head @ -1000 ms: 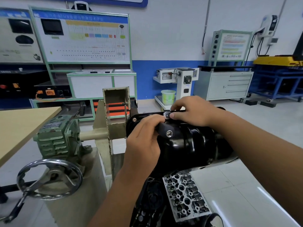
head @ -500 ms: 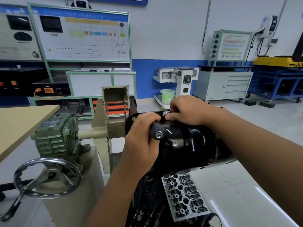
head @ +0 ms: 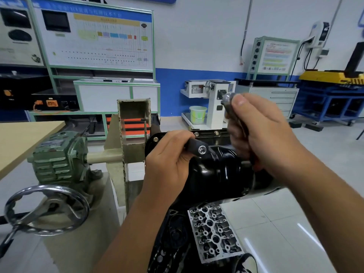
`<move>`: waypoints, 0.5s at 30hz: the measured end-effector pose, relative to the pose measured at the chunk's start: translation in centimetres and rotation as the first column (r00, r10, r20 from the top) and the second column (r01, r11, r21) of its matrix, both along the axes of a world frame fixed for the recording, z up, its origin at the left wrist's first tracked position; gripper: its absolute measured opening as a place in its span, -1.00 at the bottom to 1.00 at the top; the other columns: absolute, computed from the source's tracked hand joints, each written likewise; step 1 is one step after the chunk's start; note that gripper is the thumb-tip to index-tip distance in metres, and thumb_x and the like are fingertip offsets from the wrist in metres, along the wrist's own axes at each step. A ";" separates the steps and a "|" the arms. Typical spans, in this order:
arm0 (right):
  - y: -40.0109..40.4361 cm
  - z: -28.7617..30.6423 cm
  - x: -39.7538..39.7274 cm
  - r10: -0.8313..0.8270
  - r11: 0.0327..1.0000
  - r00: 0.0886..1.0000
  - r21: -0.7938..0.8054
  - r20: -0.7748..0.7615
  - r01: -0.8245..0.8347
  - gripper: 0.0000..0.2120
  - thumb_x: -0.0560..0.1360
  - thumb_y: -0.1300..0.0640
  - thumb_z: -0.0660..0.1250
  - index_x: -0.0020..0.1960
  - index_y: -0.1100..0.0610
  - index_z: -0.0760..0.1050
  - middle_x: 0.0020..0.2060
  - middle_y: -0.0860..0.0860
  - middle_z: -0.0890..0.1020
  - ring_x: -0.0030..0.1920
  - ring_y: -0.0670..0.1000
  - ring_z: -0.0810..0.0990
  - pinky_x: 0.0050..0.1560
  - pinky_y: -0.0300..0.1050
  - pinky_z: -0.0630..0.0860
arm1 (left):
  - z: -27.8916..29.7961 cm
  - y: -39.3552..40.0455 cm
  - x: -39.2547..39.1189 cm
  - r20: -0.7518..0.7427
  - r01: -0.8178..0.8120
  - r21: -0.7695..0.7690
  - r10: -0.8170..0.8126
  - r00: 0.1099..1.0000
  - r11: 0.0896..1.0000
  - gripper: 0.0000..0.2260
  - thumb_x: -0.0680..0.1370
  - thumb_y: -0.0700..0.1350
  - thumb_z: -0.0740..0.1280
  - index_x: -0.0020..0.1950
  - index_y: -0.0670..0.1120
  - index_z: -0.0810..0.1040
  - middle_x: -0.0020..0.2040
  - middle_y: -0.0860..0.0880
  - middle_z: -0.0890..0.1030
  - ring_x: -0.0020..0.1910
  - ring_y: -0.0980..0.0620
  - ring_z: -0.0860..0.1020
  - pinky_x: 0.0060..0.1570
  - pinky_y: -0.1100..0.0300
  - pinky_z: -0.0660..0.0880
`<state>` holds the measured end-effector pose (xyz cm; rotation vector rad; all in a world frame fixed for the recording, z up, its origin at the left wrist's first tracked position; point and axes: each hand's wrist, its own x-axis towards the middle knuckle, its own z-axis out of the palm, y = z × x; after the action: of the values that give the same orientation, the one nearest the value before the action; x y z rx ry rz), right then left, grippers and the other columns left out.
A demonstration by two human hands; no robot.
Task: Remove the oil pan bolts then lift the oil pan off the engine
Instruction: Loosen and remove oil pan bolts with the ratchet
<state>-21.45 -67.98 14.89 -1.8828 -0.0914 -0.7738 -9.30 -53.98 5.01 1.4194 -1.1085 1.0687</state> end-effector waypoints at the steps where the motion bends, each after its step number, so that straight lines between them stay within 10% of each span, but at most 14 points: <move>1: 1.3 -0.4 -1.3 0.134 0.979 0.991 0.157 -0.016 -0.130 -0.69 0.62 -0.10 0.21 -0.24 0.00 0.50 -0.44 0.00 0.39 -0.51 0.00 0.27 -0.48 -0.18 0.20 | -0.1 -0.1 0.0 0.002 0.008 0.003 -0.008 1.000 1.000 -0.88 0.61 -0.26 0.38 0.09 -0.31 0.64 -0.02 -0.12 0.66 0.01 0.01 0.61 0.13 0.31 0.47; 5: 4.6 -3.4 -3.4 0.315 0.916 0.949 0.271 -0.031 -0.295 -0.75 0.57 -0.01 0.26 -0.20 0.10 0.52 -0.46 0.02 0.36 -0.52 -0.03 0.25 -0.50 -0.26 0.16 | -0.3 -0.1 0.0 -0.029 0.060 0.014 -0.060 0.998 0.998 -0.86 0.65 -0.27 0.31 0.08 -0.29 0.64 0.01 -0.11 0.65 0.03 -0.06 0.62 0.11 0.19 0.51; 15: 4.5 -5.6 -3.5 0.088 0.995 0.996 0.038 0.023 -0.089 -0.66 0.52 -0.15 0.31 -0.25 0.09 0.46 -0.45 -0.06 0.37 -0.45 -0.08 0.30 -0.42 -0.32 0.25 | -0.2 0.4 -0.6 -0.050 0.023 0.050 -0.020 0.999 0.998 -0.84 0.58 -0.35 0.34 0.14 -0.26 0.63 0.05 -0.08 0.65 0.06 -0.02 0.62 0.12 0.23 0.50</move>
<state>-24.95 -63.46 9.27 -1.8217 -0.1708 -0.7300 -9.88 -53.61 4.81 1.4629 -1.1197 0.9917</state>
